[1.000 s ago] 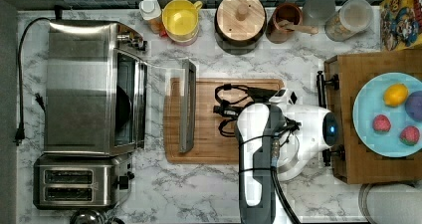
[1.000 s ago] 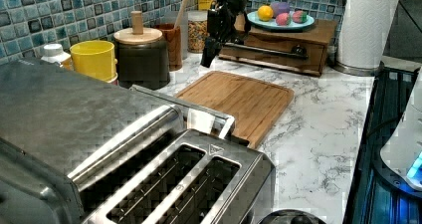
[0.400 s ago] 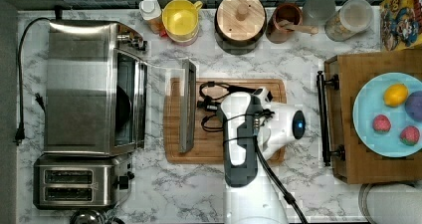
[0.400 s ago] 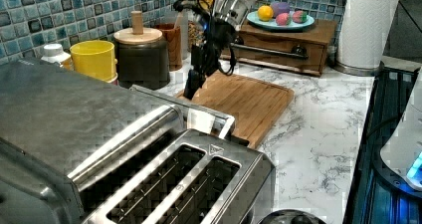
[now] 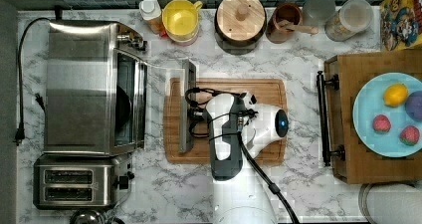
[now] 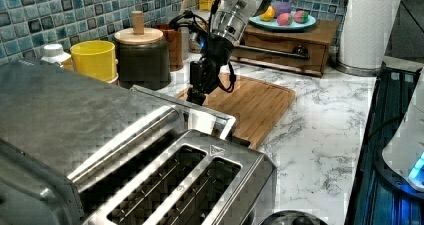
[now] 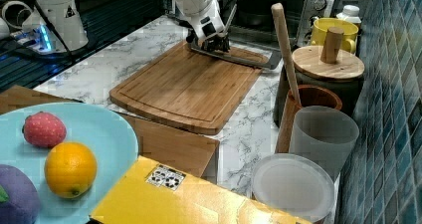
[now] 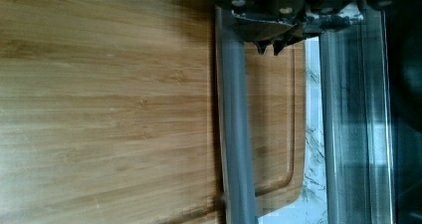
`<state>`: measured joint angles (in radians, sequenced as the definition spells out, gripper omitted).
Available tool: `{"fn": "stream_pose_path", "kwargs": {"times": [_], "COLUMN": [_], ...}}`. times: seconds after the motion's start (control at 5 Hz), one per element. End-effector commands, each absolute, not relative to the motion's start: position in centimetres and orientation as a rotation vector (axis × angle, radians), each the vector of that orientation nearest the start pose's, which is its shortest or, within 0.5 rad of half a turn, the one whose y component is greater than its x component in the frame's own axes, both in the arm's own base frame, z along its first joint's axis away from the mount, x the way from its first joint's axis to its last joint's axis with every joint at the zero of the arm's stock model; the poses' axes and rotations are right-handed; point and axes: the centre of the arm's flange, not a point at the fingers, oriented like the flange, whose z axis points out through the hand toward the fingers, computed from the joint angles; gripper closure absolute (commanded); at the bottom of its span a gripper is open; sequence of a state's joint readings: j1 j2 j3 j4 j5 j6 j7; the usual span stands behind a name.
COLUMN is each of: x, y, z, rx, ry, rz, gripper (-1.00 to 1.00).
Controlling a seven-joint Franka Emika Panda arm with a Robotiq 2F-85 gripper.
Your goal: Close the oven.
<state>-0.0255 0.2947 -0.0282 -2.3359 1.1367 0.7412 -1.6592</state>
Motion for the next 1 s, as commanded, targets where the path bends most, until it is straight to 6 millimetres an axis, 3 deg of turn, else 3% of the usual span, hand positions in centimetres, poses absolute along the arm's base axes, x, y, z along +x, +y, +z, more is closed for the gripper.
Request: {"fn": "stream_pose_path", "kwargs": {"times": [0.2,0.4,0.6,1.0], "x": [53.5,53.1,53.2,52.1], "y": [2.3,4.5,5.6,10.1], "z": [23.1,23.2,25.4,33.0], "rx": [-2.362,-2.346,-2.315,-2.282], "ry": [0.022,-0.001,-0.040,-0.144], "rz": [-0.072,-0.062,-0.052,-0.145], "gripper": [1.00,1.00,1.00,1.00]}}
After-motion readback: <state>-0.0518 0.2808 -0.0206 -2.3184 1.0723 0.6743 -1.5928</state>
